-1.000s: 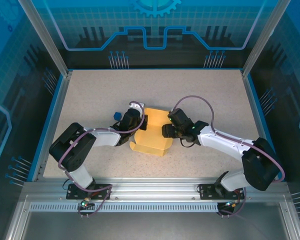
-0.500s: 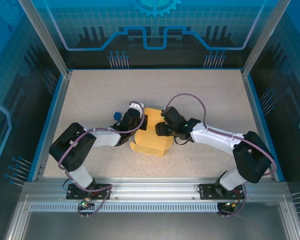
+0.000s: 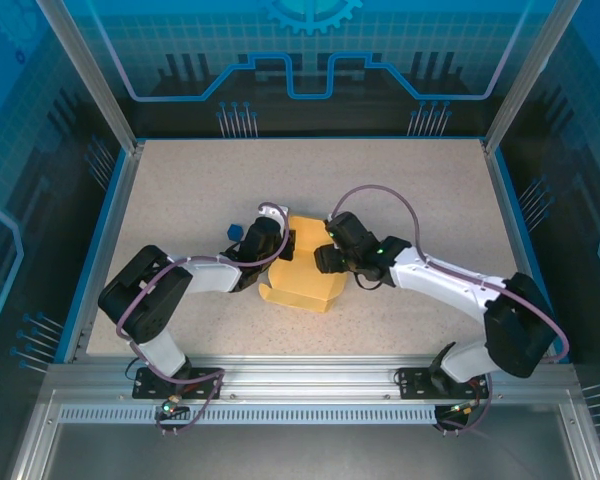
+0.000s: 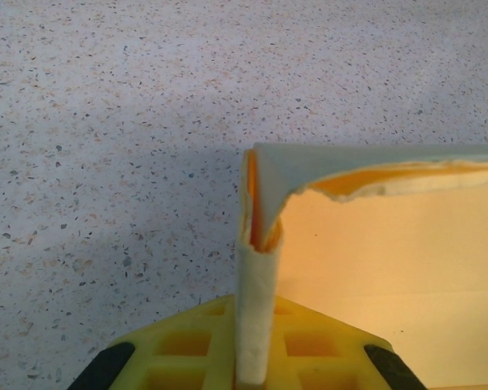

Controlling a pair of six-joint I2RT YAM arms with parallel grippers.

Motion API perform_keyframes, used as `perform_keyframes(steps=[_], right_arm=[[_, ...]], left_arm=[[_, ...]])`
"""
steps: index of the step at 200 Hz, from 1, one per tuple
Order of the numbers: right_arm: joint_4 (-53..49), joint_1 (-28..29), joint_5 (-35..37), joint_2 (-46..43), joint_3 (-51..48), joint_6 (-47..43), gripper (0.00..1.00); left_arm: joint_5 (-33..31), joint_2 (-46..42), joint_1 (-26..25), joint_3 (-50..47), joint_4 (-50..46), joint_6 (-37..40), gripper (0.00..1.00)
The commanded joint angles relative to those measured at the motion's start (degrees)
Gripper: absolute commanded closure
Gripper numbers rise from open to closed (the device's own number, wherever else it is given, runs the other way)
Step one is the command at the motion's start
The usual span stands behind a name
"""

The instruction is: Fold the paper box

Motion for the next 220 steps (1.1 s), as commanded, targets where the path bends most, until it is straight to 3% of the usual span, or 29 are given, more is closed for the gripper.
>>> perform_keyframes(steps=[1, 78, 126, 163, 195, 220], right_arm=[[-3.93, 0.59, 0.95, -3.62, 1.69, -4.82, 0.41], [-10.42, -2.98, -2.48, -14.29, 2.22, -16.31, 0.4], [-4.17, -15.64, -14.89, -21.49, -5.8, -13.83, 0.38], [0.28, -23.79, -20.27, -19.88, -12.5, -9.04, 0.44], [4.34, -25.17, -21.34, -16.58, -15.28, -8.52, 0.45], [9.08, -25.42, -26.72, -13.17, -16.38, -8.74, 0.46]], left_arm=[[-0.64, -1.15, -0.44, 0.62, 0.12, -0.61, 0.88], [-0.84, -1.77, -0.43, 0.62, -0.5, -0.83, 0.88], [-0.76, -2.2, -0.43, 0.69, -0.71, -0.9, 0.88], [-0.85, -2.42, -0.41, 0.55, -0.8, -0.79, 0.87], [-0.72, -2.54, -0.39, 0.74, -0.88, -0.72, 0.88], [-0.68, -2.55, -0.37, 0.74, -0.97, -0.73, 0.87]])
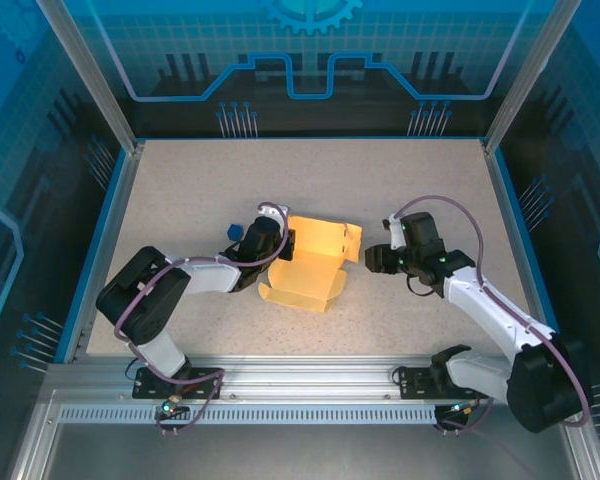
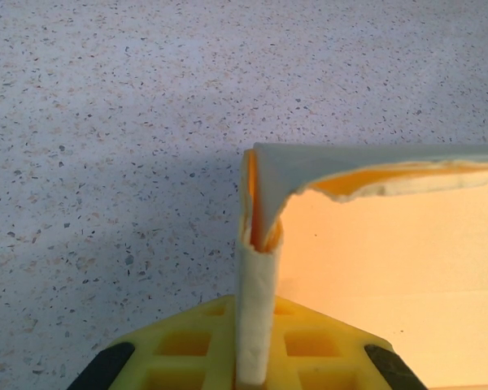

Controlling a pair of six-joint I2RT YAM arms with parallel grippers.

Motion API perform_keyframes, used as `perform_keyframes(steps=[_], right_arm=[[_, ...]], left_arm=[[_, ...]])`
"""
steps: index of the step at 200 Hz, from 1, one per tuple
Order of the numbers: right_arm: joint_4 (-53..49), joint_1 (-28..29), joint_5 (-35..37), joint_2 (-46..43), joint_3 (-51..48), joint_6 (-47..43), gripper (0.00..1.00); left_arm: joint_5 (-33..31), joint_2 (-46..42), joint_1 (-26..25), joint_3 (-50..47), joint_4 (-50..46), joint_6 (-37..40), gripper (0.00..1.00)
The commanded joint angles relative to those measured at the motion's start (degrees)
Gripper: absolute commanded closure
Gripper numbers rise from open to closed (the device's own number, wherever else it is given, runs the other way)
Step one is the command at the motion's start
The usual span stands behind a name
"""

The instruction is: Fold the paper box

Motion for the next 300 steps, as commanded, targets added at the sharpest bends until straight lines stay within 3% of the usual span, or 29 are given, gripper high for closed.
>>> perform_keyframes(steps=[1, 103, 192, 237, 300], right_arm=[[7.29, -0.77, -6.79, 2.51, -0.96, 0.94, 0.46], [14.35, 1.25, -13.02, 11.02, 2.65, -1.1, 0.48], [14.4, 5.1, -9.72, 15.07, 6.54, -1.65, 0.48], [12.49, 7.49, -4.09, 16.66, 9.18, -1.31, 0.49], [2.07, 14.1, 16.28, 21.09, 16.54, 1.51, 0.49]], left_arm=[[-0.73, -1.79, -0.41, 0.76, -0.1, -0.76, 0.88], [-0.15, -2.05, -0.38, 1.13, -0.68, -0.39, 0.88], [0.11, -2.12, -0.45, 0.97, -0.58, -0.56, 0.87], [0.16, -2.25, -0.43, 0.83, -0.5, -0.69, 0.88], [0.4, -2.1, -0.43, 0.73, -0.14, -0.88, 0.88]])
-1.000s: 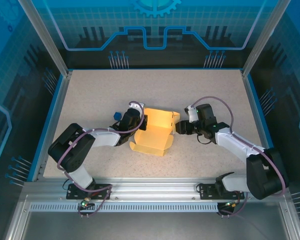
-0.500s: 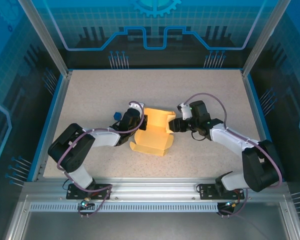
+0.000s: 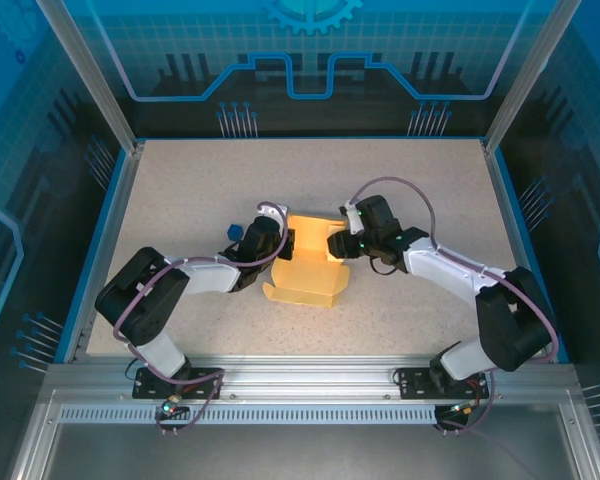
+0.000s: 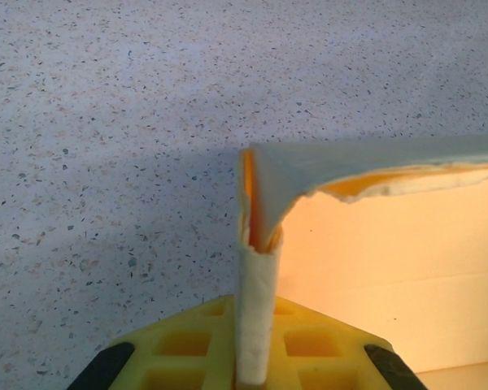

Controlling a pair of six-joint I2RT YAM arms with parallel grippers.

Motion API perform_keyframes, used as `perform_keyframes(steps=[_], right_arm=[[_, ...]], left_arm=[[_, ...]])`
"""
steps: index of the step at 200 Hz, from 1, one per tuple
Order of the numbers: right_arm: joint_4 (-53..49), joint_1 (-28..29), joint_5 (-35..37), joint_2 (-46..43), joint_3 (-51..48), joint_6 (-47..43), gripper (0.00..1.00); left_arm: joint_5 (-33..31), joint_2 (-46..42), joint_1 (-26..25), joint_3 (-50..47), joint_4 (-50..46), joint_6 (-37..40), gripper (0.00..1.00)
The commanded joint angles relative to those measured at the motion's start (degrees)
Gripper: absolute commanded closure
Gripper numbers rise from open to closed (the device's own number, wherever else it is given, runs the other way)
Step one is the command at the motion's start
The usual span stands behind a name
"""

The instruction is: Fold the paper box

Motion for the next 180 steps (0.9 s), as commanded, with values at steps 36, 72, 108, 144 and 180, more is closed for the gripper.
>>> perform_keyframes(steps=[36, 72, 108, 144, 180], right_arm=[[-10.22, 5.57, 20.0, 4.45, 6.54, 1.98, 0.54], [-13.3, 6.75, 25.36, 4.44, 7.54, 1.97, 0.58], [-12.64, 7.12, 24.32, 4.11, 7.07, 1.05, 0.57], [-5.36, 6.95, 15.6, 1.49, 3.34, -1.73, 0.48], [-0.5, 4.3, 7.62, -1.92, -0.05, -3.46, 0.44]], left_arm=[[0.29, -1.92, -0.44, 0.51, 0.05, -0.75, 0.88], [0.34, -1.88, -0.45, 0.38, 0.12, -0.75, 0.88], [0.34, -1.87, -0.41, 0.46, 0.14, -0.76, 0.88], [0.35, -2.11, -0.43, 0.36, -0.03, -0.81, 0.88], [0.16, -2.31, -0.46, 0.29, -0.06, -0.63, 0.87]])
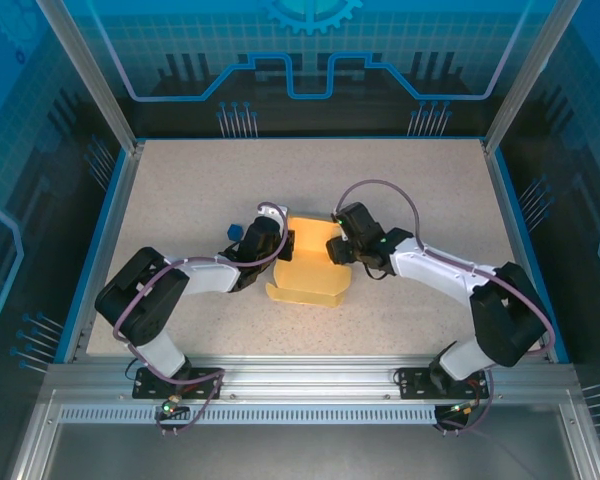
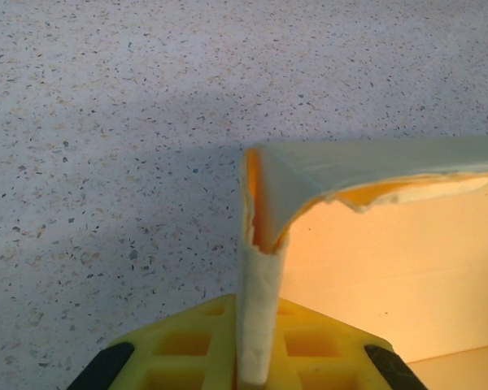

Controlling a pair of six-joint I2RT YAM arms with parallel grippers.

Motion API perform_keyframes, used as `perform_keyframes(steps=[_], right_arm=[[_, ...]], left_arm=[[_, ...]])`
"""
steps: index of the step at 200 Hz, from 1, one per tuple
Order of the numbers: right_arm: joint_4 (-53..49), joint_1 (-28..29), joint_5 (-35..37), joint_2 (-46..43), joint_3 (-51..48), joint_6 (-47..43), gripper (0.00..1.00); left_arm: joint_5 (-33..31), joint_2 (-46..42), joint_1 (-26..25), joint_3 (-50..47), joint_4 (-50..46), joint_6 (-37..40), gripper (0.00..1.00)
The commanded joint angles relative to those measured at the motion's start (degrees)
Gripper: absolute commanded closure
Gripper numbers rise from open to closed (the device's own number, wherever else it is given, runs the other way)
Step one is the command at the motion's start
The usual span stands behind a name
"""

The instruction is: Fold the paper box

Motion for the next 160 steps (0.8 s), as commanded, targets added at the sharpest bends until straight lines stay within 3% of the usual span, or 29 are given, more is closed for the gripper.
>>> perform_keyframes(steps=[1, 67, 160], right_arm=[[5.35, -1.88, -7.14, -3.15, -2.28, -1.85, 0.44], [10.42, -7.11, -17.43, -9.26, -9.56, -3.06, 0.38], [9.89, -15.6, -26.99, -22.24, -18.36, -4.05, 0.33]], left_arm=[[0.13, -2.11, -0.44, 0.31, 0.94, -0.68, 0.88], [0.23, -2.58, -0.36, 0.21, 0.93, -0.72, 0.88], [0.24, -2.82, -0.38, 0.72, 0.25, -0.52, 0.88]])
